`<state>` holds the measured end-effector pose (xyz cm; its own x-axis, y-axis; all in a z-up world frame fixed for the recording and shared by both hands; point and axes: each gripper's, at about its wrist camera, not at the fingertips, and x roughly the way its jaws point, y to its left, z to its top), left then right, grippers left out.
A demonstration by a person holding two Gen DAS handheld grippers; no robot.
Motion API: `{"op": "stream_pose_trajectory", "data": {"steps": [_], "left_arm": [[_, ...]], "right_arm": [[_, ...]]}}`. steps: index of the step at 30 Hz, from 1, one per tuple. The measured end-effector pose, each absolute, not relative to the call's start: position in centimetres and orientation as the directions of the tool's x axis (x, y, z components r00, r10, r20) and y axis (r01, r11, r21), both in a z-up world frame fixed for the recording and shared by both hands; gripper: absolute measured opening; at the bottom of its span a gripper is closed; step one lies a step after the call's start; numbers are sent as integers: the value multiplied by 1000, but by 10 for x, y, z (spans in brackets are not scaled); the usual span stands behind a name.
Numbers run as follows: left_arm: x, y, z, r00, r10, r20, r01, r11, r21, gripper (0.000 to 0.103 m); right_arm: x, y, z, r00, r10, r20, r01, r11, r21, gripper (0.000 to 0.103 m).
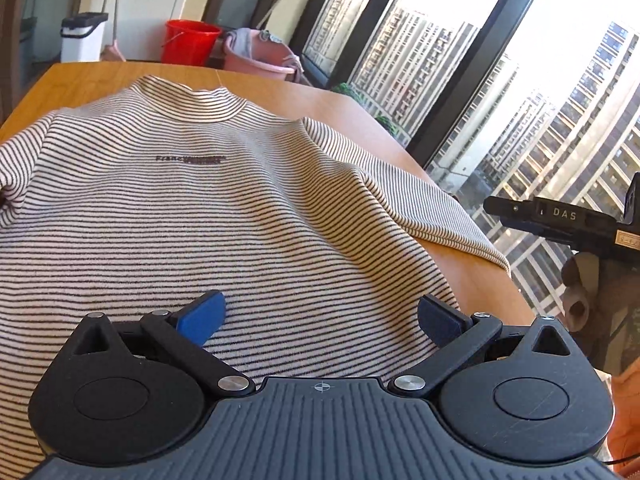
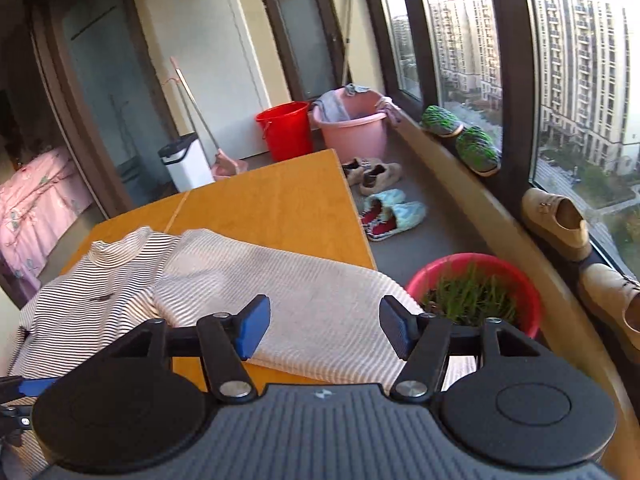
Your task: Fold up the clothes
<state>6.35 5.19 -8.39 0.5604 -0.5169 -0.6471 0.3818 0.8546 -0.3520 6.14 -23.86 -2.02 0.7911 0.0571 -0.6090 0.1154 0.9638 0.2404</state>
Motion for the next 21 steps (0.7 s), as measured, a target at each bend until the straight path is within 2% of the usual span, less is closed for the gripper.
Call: {"op": "stream_pose_trajectory", "data": {"steps": [3,8,12,15,21], "left_arm": [[59,46,-85,566,-498,-657,411,861,-299,103],[56,40,-87,580,-475,-662,435,868,-241,103],[57,38,-89,590,-459,-664,440,873,-212,103],[56,33,-90,604,-433,-670,448,879,-164,103],[59,35,-90,599,-434,-673,445,879,-171,103]], "right_arm": [[56,-267,-38,769,36,-638,212,927,308,64],[28,-314,-61,763,112,-637,306,805,508,65],[4,-342,-79,775,242,-584,316,652,690,71],[-6,-349,-92,783,286,-553,323,573,753,72],[-2,-355,-117,805,363,-468,319,400,859,72]]}}
